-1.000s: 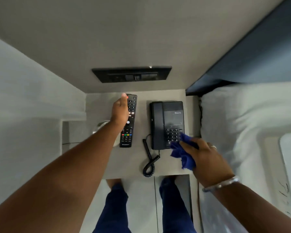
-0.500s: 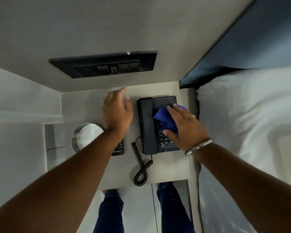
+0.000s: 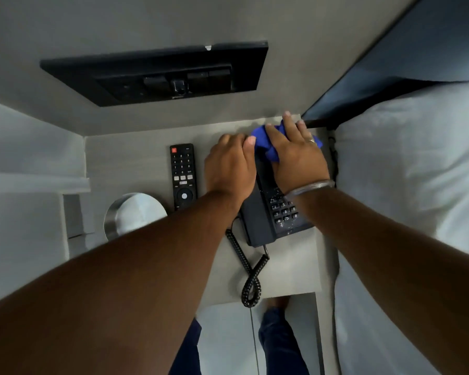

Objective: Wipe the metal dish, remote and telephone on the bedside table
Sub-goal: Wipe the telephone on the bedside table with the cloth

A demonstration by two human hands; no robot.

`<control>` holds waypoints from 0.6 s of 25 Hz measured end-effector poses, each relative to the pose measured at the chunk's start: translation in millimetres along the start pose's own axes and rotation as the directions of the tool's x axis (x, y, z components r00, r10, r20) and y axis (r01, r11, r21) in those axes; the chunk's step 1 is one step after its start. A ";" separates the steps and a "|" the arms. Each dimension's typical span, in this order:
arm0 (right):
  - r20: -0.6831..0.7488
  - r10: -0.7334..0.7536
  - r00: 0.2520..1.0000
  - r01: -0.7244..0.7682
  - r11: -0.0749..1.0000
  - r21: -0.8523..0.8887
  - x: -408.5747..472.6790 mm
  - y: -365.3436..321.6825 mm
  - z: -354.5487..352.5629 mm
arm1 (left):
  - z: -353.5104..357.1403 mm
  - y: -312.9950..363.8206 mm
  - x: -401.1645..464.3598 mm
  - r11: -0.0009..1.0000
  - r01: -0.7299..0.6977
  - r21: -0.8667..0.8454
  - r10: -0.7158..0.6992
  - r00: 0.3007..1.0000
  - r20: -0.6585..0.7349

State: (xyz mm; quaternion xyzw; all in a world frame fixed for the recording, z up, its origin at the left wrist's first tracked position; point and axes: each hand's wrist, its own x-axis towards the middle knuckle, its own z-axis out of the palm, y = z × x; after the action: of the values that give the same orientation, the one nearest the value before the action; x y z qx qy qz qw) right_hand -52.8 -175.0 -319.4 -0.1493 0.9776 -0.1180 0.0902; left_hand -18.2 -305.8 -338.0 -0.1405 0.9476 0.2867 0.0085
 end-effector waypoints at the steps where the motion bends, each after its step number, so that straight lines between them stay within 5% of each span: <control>1: -0.001 -0.033 0.999 0.033 0.999 -0.012 -1.9 -2.6 1.4 | 0.1 0.0 0.8 1.000 0.013 0.000 -0.013 1.000 0.005; 6: 0.068 -0.148 0.987 0.144 0.988 0.057 -121.6 1.1 13.9 | -5.2 6.1 4.5 0.998 0.054 0.032 -0.055 0.998 0.030; 10: 0.314 -0.239 0.919 0.231 0.971 0.062 -199.7 23.1 17.7 | -5.4 9.8 5.5 0.999 0.024 0.032 -0.026 0.999 0.044; 13: 0.435 -0.069 0.898 -0.021 0.980 0.198 -216.6 23.7 8.9 | -6.2 7.2 4.8 1.000 -0.018 0.024 0.016 0.998 0.057; 15: 0.295 0.068 0.953 -0.145 0.958 0.247 -193.7 23.9 -15.7 | -6.0 3.3 6.0 0.997 -0.057 0.043 0.054 0.997 0.062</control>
State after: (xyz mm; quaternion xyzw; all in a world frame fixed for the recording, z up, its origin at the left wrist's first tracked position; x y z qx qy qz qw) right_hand 119.3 -89.0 -283.2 -0.0976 0.9364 -0.2204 0.2549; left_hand -24.4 -308.1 -331.8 -0.1053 0.9567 0.2695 0.0324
